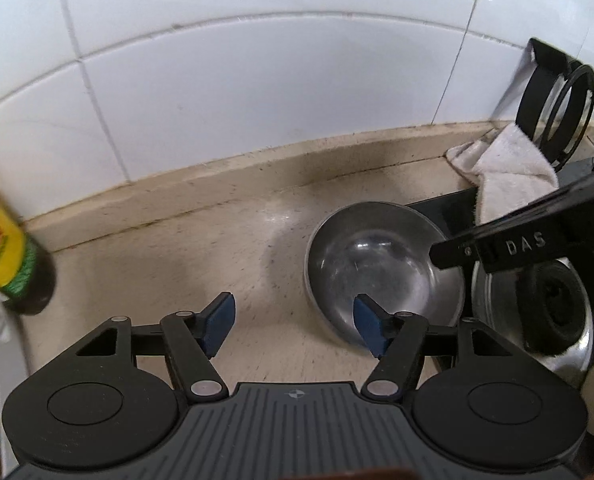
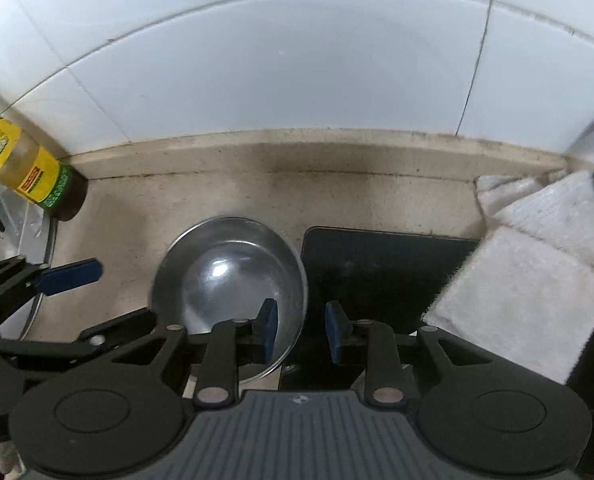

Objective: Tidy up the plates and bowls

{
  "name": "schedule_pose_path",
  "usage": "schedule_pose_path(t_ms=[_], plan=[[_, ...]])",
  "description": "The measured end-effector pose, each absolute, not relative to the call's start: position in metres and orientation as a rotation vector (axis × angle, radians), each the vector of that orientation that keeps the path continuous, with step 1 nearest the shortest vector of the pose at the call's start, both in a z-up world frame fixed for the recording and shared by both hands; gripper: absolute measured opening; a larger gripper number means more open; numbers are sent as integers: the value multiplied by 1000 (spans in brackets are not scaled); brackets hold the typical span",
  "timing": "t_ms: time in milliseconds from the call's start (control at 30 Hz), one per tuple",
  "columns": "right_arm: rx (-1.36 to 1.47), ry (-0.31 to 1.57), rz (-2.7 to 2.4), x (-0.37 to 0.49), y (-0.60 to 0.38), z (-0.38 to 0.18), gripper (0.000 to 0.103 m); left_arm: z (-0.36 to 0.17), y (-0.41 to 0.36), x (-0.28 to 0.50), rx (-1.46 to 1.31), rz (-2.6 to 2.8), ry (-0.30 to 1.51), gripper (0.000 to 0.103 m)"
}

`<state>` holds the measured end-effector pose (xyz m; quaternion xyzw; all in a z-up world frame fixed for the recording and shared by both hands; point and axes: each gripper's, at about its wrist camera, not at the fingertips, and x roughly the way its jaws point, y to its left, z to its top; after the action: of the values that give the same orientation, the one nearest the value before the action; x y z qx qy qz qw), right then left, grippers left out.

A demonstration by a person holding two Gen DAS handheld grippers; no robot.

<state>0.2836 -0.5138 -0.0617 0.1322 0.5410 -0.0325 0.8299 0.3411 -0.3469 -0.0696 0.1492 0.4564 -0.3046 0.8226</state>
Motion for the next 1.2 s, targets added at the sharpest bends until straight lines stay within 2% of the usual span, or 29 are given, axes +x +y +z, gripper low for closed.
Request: schedule_pose_path(t_ms=[567, 633, 700, 767, 800, 1200], plan=[[324, 1208, -7, 300, -515, -88, 25, -107, -373, 366, 385, -677, 1045, 71], [323, 1202, -14, 300, -515, -89, 24, -107, -374, 366, 401, -673, 1039, 66], [320, 1200, -3, 300, -514, -90, 16, -107, -374, 366, 385, -691, 1040, 56], [326, 1197, -5, 299, -513, -91, 16, -107, -375, 365, 376, -711, 1039, 39], [333, 1193, -5, 299, -513, -91, 16, -107, -376, 363, 379, -720, 1038, 36], [364, 1162, -20, 293, -515, -80, 11, -96, -371, 348, 402, -725, 973, 30]])
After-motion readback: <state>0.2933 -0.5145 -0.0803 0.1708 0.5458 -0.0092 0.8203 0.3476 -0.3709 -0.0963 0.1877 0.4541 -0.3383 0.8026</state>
